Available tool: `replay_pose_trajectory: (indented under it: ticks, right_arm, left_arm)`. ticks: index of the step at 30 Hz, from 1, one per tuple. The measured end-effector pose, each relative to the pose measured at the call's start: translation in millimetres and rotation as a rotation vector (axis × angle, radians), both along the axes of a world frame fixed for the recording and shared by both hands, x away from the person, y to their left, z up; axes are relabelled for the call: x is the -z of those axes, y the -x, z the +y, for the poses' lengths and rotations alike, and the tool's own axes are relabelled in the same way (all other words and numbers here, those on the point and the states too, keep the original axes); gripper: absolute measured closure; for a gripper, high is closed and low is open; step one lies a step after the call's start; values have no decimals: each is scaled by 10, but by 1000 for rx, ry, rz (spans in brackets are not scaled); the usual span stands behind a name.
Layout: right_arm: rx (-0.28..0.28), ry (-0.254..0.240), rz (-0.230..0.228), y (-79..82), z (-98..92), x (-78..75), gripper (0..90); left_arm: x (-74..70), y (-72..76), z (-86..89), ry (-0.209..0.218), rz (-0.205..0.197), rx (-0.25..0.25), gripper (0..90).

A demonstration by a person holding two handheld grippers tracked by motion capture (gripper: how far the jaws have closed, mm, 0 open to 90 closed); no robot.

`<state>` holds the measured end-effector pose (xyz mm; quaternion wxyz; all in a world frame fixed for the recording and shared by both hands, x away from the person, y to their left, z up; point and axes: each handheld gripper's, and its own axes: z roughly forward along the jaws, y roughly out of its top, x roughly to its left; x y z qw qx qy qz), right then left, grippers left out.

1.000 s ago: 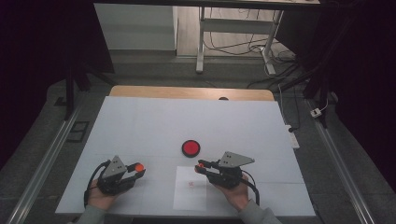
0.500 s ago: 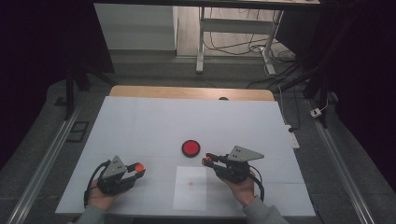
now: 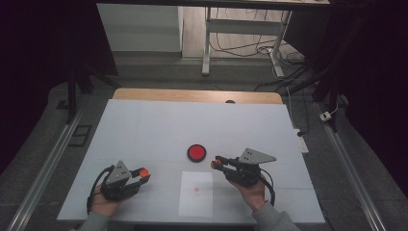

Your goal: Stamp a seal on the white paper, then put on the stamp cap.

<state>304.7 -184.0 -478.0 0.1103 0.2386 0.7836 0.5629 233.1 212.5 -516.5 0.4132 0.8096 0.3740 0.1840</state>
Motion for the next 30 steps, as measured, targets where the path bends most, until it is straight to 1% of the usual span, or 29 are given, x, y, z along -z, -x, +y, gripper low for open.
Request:
replay_pose_trajectory:
  ticks: [3,8,18,25,30]
  right_arm:
    - [-6,-10,8,-11,8,-4,722]
    - [-10,-7,11,-11,18,5,721]
    - [-9,-8,10,-12,18,5,722]
    - [-8,-10,9,-9,18,4,721]
    - [-8,-11,10,-10,20,6,721]
  left_arm:
    - [3,5,11,1,2,-4,644]
    - [-1,5,6,3,-4,-8,645]
    - [-26,15,-19,-3,-14,5,644]
    - [-54,-8,-95,-4,-20,26,644]
    - [-81,-53,-218,-13,-30,55,644]
